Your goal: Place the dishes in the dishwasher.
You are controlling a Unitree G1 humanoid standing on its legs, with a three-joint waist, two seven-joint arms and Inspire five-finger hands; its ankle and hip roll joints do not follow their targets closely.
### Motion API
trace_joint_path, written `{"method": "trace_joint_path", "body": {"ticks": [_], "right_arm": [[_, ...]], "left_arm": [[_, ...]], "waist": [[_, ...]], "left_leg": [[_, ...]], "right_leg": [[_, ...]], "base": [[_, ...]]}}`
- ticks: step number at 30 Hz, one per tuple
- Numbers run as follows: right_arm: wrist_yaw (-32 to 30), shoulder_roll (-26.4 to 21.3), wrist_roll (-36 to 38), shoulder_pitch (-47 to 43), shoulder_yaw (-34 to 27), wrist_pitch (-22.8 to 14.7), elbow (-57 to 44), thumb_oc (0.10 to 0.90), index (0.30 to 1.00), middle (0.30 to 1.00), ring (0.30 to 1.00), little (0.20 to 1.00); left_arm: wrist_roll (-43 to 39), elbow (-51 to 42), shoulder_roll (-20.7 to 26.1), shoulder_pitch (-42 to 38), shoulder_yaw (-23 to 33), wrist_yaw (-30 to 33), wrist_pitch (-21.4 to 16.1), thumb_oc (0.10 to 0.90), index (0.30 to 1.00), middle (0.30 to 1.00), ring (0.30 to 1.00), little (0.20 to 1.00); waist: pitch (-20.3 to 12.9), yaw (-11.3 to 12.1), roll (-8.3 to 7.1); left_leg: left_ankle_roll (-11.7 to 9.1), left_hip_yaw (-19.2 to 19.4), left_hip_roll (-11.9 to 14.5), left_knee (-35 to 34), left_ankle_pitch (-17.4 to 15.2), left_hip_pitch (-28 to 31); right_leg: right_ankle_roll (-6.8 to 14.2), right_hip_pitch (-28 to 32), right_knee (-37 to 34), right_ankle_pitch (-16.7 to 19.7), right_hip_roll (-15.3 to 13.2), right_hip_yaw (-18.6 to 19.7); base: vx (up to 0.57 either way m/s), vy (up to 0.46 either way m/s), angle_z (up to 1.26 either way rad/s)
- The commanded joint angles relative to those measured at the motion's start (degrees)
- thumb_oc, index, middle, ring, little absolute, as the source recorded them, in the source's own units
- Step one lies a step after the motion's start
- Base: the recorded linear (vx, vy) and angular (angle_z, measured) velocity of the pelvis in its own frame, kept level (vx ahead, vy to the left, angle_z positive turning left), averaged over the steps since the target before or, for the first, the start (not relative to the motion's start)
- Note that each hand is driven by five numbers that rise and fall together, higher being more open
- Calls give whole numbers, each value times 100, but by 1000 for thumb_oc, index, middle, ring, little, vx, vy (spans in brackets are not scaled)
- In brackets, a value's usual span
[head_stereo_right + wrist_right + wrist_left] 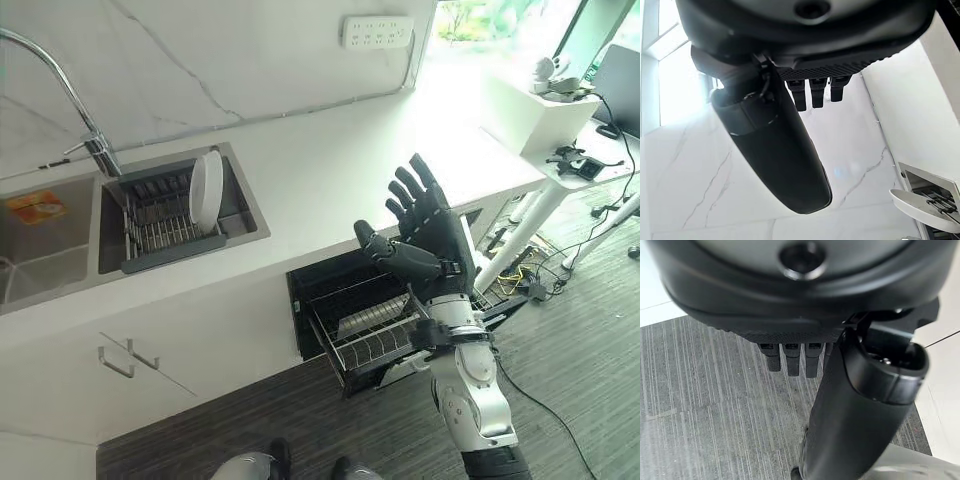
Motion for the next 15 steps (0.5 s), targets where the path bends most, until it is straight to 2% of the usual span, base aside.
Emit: {"method": "trace_joint_path", "body": {"ticks": [1,3,4,6,7,8,11,12,13,14,15], "right_arm": [[289,-120,-385,-816,-98,-99,-339,800,900,900,900,900],[302,-198,-377,-793,-124,38,-427,800,900,900,900,900],[185,-216,-366,-750,-133,90,-507,800,900,900,900,900],[116,-231,-321,-655,-176,119,-596,800,900,900,900,900],[89,-218,-325,-591,-212,112,-647,800,900,900,900,900],[43,-136,-370,-560,-217,108,-701,800,900,900,900,900],[-16,-48,-407,-588,-183,68,-683,800,900,900,900,900],[-54,-25,-380,-600,-188,50,-673,800,900,900,900,900],[-81,14,-390,-624,-153,-18,-629,800,900,900,900,900],[-81,15,-392,-626,-149,-27,-624,800,900,900,900,900],[-82,30,-421,-624,-115,-88,-611,800,900,900,900,900]], "left_arm": [[176,186,0,-84,-77,230,30,800,900,900,900,900],[283,280,11,-134,-80,375,109,800,900,900,900,900],[358,351,25,-170,-102,395,76,800,900,900,900,900],[413,355,27,-208,-89,407,70,800,900,900,900,900],[461,298,40,-235,-86,450,136,800,900,900,900,900],[462,251,101,-261,-91,570,292,800,900,900,900,900],[405,287,139,-288,-142,636,335,800,900,900,900,900],[394,301,156,-298,-187,675,323,800,900,900,900,900],[363,279,193,-318,-256,706,341,800,900,900,900,900],[361,278,195,-321,-257,708,343,800,900,900,900,900],[342,274,208,-339,-260,725,348,800,900,900,900,900]], "waist": [[157,234,-44],[134,170,-4],[128,94,-7],[119,65,-6],[108,69,-11],[107,99,-13],[92,100,15],[78,91,19],[91,58,54],[95,57,55],[131,52,46]], "left_leg": [[-337,-183,260,57,-212,-206],[-370,-2,412,57,-230,-248],[-377,234,519,57,-262,-214],[-331,315,496,57,-329,-159],[-242,278,394,57,-418,-93],[-54,95,171,57,-545,40],[85,48,50,57,-641,147],[176,26,-22,57,-683,158],[329,-48,-104,57,-756,210],[339,-51,-111,57,-762,213],[394,-65,-165,57,-801,237]], "right_leg": [[545,769,-344,-492,99,283],[577,828,-344,-542,0,124],[594,891,-344,-579,-77,-13],[619,956,-344,-589,-133,-99],[641,1017,-344,-568,-152,-120],[673,1094,-344,-474,-163,-71],[701,1179,-344,-432,-164,-40],[731,1259,-344,-335,-96,-5],[855,1336,-289,148,13,-8],[865,1320,-244,166,10,-7],[911,1166,117,269,-16,-3]], "base": [[61,323,-18],[90,310,-6],[55,160,20],[149,262,41],[346,473,40],[318,391,26],[240,258,15],[277,295,12],[216,242,-1],[140,196,5],[61,104,-4]]}}
